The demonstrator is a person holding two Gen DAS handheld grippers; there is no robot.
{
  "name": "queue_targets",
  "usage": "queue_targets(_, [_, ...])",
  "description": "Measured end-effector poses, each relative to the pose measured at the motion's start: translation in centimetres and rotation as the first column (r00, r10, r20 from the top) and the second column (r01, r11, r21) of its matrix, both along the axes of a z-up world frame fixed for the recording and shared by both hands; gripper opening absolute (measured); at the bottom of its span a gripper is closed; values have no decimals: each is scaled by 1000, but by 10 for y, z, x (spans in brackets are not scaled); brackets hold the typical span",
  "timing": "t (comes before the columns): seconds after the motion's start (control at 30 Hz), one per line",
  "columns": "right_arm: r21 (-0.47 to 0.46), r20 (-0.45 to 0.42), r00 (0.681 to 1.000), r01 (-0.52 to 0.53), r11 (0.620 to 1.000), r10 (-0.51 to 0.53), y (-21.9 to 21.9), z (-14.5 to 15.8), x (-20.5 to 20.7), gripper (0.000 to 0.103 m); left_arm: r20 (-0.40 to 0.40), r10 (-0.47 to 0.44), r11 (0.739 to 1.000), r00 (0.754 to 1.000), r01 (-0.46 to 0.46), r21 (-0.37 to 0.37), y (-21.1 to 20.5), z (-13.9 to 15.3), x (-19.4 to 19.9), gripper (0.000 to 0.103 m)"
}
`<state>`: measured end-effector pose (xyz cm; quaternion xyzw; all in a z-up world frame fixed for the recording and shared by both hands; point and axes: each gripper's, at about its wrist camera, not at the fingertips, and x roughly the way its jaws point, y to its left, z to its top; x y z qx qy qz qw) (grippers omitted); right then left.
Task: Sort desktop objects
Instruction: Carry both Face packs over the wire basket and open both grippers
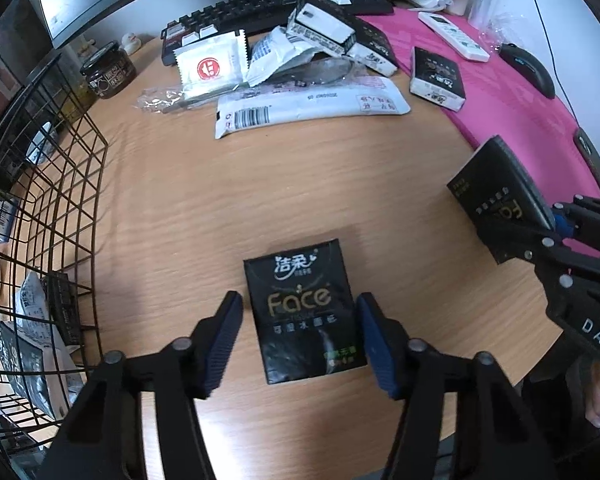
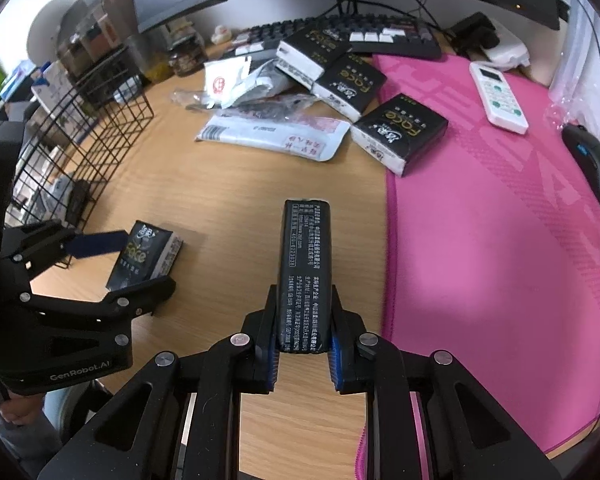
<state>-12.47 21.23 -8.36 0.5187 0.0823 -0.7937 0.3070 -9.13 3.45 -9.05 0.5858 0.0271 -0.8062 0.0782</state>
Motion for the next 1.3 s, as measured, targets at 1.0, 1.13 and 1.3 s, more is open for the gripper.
queue_targets(1.0, [-160,-192,906,-408,899,377,-195,146,86,20,-303,315,940,899,-340,-34,-167,145,117,52])
queue_targets(1.13, [-135,-157,878,-472,871,452,-242,130,104,20,-261,380,914,887,-403,-40,-203,127,138,52])
queue_targets(1.3, [-87,-121,861,-505,858,494,-274,106,116,20,-233,402,909,886,-417,-16,-221,107,147,52])
